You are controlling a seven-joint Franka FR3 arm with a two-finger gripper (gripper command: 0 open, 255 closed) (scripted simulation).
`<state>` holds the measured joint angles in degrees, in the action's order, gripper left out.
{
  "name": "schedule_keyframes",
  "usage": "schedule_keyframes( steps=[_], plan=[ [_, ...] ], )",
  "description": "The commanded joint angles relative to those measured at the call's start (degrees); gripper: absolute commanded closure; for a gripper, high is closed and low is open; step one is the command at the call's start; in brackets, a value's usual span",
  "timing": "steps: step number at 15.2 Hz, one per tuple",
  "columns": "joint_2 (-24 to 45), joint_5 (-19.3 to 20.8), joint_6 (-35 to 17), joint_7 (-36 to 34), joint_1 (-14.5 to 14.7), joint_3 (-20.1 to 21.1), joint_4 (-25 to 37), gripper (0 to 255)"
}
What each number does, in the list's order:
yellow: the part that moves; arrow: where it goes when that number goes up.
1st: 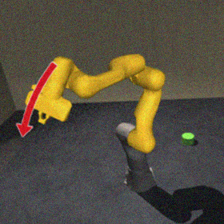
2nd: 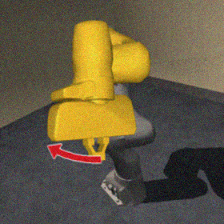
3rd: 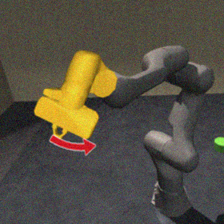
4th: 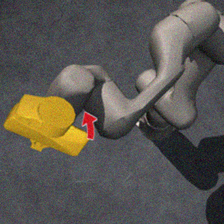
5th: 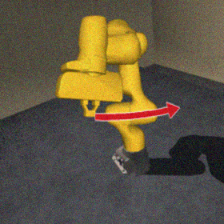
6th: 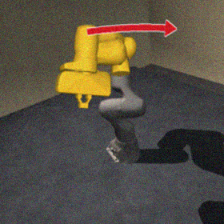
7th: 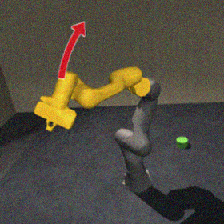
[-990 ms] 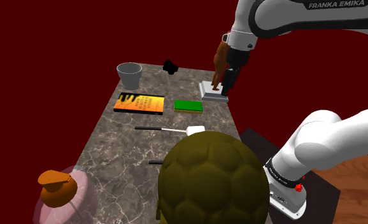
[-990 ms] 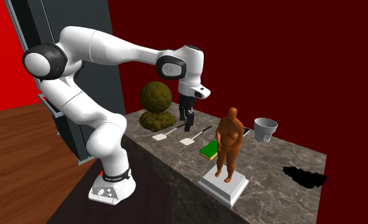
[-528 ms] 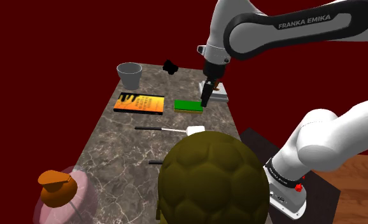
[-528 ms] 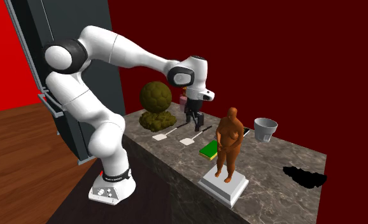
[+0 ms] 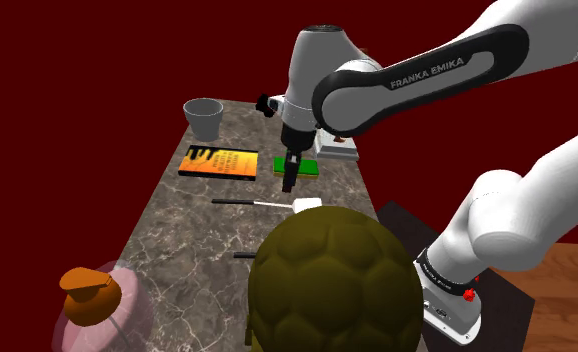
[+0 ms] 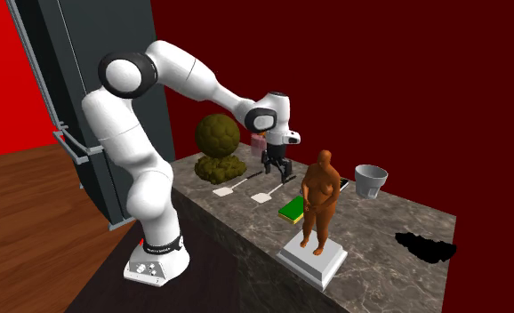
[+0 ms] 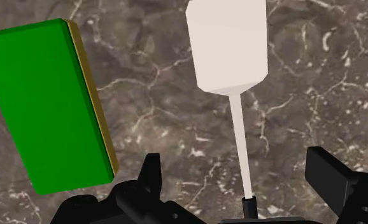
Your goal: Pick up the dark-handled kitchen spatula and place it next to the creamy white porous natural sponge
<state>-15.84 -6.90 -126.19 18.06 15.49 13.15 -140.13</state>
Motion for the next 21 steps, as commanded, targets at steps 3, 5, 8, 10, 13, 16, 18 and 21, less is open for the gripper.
schedule_keyframes(
  steps=[3,5,8,10,13,16,18,21],
  plan=[
    [6.9,2.1,-6.3,1.0,1.8,2.8,2.5,0],
    [7.6,2.3,-7.2,0.9,1.9,2.9,2.3,0],
    [9.2,2.7,-9.7,0.6,1.8,3.1,1.5,0],
    [10.4,3.1,-11.4,0.3,1.8,3.2,1.0,0],
    [11.4,3.4,-12.6,0.1,1.8,3.3,0.6,0],
    [11.4,3.4,-12.6,0.1,1.8,3.3,0.6,0],
    [11.4,3.4,-12.6,0.1,1.8,3.3,0.6,0],
    [11.4,3.4,-12.6,0.1,1.8,3.3,0.6,255]
  ],
)
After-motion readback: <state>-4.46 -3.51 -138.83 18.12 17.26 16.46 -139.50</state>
